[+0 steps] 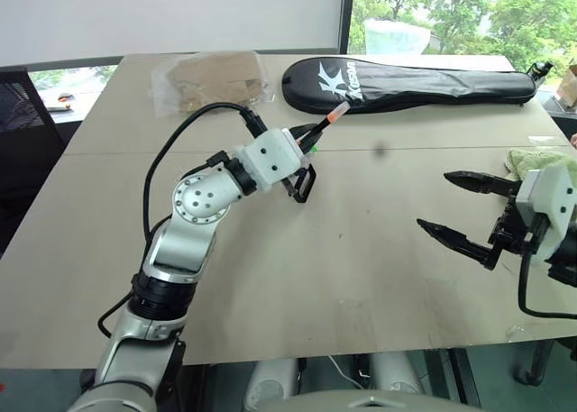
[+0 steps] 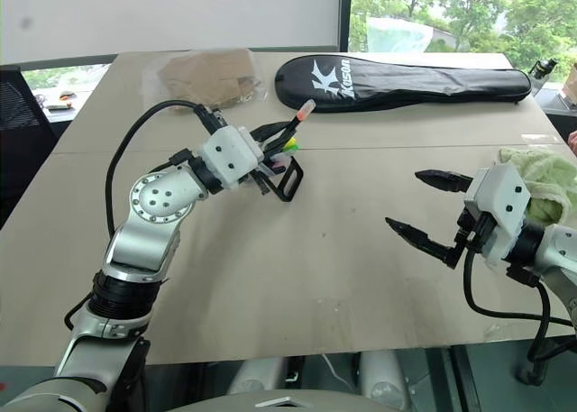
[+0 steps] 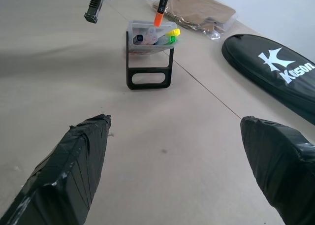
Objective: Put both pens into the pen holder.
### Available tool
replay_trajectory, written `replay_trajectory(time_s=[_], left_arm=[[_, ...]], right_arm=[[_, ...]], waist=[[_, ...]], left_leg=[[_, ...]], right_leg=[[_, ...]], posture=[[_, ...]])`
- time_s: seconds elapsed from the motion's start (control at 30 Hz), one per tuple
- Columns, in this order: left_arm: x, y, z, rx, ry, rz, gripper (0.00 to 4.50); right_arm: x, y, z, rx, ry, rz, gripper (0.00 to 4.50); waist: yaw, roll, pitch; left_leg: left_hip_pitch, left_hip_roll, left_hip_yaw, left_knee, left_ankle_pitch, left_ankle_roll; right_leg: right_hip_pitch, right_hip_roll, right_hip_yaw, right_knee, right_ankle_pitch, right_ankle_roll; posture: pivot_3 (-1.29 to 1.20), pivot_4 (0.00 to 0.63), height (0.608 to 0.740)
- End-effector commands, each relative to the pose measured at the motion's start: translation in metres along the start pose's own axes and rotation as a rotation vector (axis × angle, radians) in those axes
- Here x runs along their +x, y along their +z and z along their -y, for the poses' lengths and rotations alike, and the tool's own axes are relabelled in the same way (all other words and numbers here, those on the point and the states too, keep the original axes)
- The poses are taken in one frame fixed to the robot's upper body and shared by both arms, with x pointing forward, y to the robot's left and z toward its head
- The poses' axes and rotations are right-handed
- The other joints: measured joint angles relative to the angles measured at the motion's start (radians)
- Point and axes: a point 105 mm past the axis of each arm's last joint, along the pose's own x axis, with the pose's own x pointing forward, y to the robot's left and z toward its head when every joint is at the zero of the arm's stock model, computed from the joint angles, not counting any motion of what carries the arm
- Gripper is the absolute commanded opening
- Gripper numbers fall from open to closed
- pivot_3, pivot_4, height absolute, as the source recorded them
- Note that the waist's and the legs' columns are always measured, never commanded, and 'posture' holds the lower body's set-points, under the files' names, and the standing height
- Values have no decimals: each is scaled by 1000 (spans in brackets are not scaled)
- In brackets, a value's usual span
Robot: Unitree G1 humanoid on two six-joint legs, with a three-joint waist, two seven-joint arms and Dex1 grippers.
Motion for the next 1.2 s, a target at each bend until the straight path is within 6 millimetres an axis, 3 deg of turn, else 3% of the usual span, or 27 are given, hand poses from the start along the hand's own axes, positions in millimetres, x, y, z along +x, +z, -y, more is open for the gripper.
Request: replay_trajectory(time_s=[0.03, 0.2, 0.4, 0.47, 0.53, 0.57, 0.67, 0.77, 0.87, 1.07, 1.2], left_arm=[[-2, 7, -2, 13, 11, 36, 77], [-9, -21, -1, 25, 19, -81, 77], [-12, -36, 3, 20, 24, -125, 77], [-15, -36, 1, -2, 45, -113, 879], [-19, -32, -3, -13, 74, -89, 1267], [-21, -30, -6, -12, 91, -75, 1870], [-32, -20, -6, -181, 98, -5, 3038], [-43, -14, 10, -344, 25, 14, 3038], [-69, -9, 34, -589, -72, -15, 3038], [-129, -31, 55, -751, -58, -236, 3038], [-154, -42, 59, -768, -19, -336, 3038]], right_arm=[[-1, 6, 0, -35, -7, 12, 4500], [0, 5, -2, -33, -8, 11, 4500], [0, 4, -2, -33, -8, 10, 4500], [0, 4, -1, -35, -8, 11, 4500], [1, 5, -1, -36, -8, 12, 4500], [1, 6, -1, -37, -8, 14, 4500], [3, 7, 0, -28, 8, 25, 4500], [3, 0, 0, -36, 13, 0, 4500], [5, -18, 10, 62, -87, -9, 4500], [-18, -52, -7, 155, -164, -111, 4500], [-34, -63, -15, 170, -193, -175, 4500]], waist=[[0, 0, 0], [-1, 0, 0], [0, 0, 0], [0, 0, 0], [0, 0, 0], [0, 0, 0], [-2, 0, 0], [-2, 1, 0], [-4, 0, -1], [2, 3, -1], [0, 3, -1]], left_leg=[[0, 0, 0, 0, 0, 0], [0, 0, 0, 0, 0, 0], [1, 0, 0, 0, 0, 0], [1, 0, 0, 0, 0, 0], [1, 0, 0, 0, 0, 0], [1, 0, 0, 0, 0, 0], [1, 1, 0, 0, 0, 0], [1, 1, 0, 0, 0, 0], [1, 1, 0, 0, 0, 0], [1, 2, -3, -1, 0, 0], [3, 2, 1, 0, 0, 0]], right_leg=[[0, 0, 0, 0, 0, 0], [0, 0, 0, 0, 0, 0], [0, 0, 0, 1, 0, 0], [0, 0, 0, 1, 0, 0], [0, 0, 0, 1, 0, 0], [0, 0, 0, 1, 0, 0], [0, 0, 0, 1, 0, 0], [0, -1, 0, 1, 0, 0], [0, -1, 0, 1, 0, 0], [0, 0, 1, 1, -3, -4], [1, 0, 1, 1, -4, -4]], posture=[[0, 150, 740], [0, 150, 740], [0, 150, 740], [0, 150, 740], [0, 150, 740], [0, 150, 740], [0, 150, 740], [0, 150, 740], [0, 150, 740], [0, 150, 740], [0, 150, 740]])
